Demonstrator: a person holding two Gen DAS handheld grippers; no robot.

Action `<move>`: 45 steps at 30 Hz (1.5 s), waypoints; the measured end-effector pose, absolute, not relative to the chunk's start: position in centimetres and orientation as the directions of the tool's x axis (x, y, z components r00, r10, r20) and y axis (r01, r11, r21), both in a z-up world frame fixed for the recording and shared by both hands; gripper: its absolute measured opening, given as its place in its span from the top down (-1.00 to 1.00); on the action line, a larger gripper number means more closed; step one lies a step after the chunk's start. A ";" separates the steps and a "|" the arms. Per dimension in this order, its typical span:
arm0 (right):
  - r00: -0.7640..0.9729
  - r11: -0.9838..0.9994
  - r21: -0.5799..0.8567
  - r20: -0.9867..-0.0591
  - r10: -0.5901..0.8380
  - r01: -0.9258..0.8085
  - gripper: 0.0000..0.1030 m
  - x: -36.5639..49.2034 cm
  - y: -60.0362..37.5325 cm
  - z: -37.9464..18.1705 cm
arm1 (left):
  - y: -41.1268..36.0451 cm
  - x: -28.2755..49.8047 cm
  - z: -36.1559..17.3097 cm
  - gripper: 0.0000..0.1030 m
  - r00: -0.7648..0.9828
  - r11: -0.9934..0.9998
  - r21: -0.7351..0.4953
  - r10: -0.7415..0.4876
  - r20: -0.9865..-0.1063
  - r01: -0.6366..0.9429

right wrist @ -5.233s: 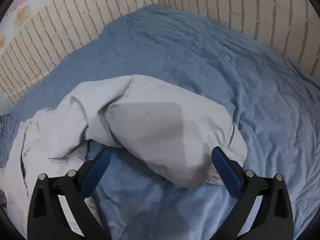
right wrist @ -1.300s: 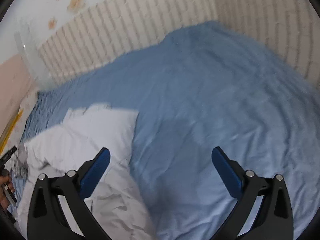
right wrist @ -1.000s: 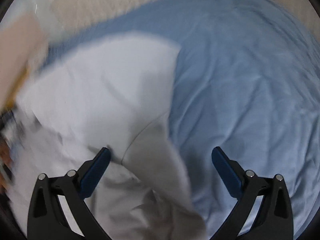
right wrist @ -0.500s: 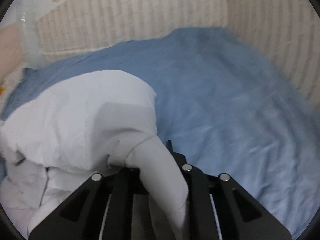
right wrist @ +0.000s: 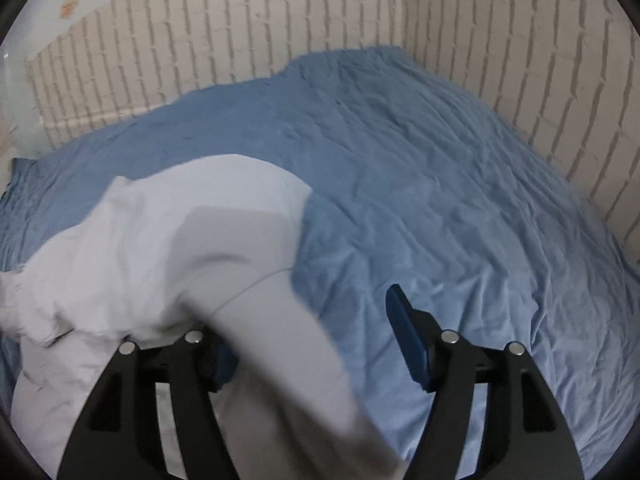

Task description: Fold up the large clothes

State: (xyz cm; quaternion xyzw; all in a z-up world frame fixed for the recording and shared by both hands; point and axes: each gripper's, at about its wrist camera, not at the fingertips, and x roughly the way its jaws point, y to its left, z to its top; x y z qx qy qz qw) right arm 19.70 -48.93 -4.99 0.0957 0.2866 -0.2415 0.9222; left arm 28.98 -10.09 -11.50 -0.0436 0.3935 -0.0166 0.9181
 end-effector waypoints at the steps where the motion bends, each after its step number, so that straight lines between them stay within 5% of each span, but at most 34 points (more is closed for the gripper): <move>1: 0.722 0.863 0.030 -0.564 -0.402 0.504 -0.88 19.0 -49.1 -4.6 | -9.7 29.1 -11.5 -0.94 0.687 0.995 -0.099 -0.059 -0.724 -0.019; 7: 0.752 0.857 0.035 -0.498 -0.431 0.514 -0.96 13.8 -51.6 -2.1 | -6.1 29.5 -13.2 -0.94 0.640 0.977 -0.161 -0.034 -0.768 -0.142; 15: 0.847 0.875 0.203 -0.418 -0.328 0.439 -0.96 10.3 -50.9 0.0 | -4.5 29.2 -15.9 -0.94 0.586 0.976 -0.093 0.041 -0.810 -0.198; 21: 0.868 0.904 0.134 -0.366 -0.336 0.406 -0.96 10.6 -48.8 1.2 | -2.4 29.6 -16.3 -0.94 0.603 0.960 -0.149 0.026 -0.797 -0.239; 37: 0.830 0.917 0.045 -0.445 -0.336 0.396 -0.96 14.1 -48.1 -1.1 | 1.9 32.5 -16.9 -0.93 0.608 0.899 -0.188 0.103 -0.787 -0.396; 45: 0.819 0.925 0.004 -0.466 -0.335 0.380 -0.96 14.9 -47.5 -1.7 | 6.3 31.9 -16.3 -0.73 0.613 0.802 -0.268 0.148 -0.776 -0.533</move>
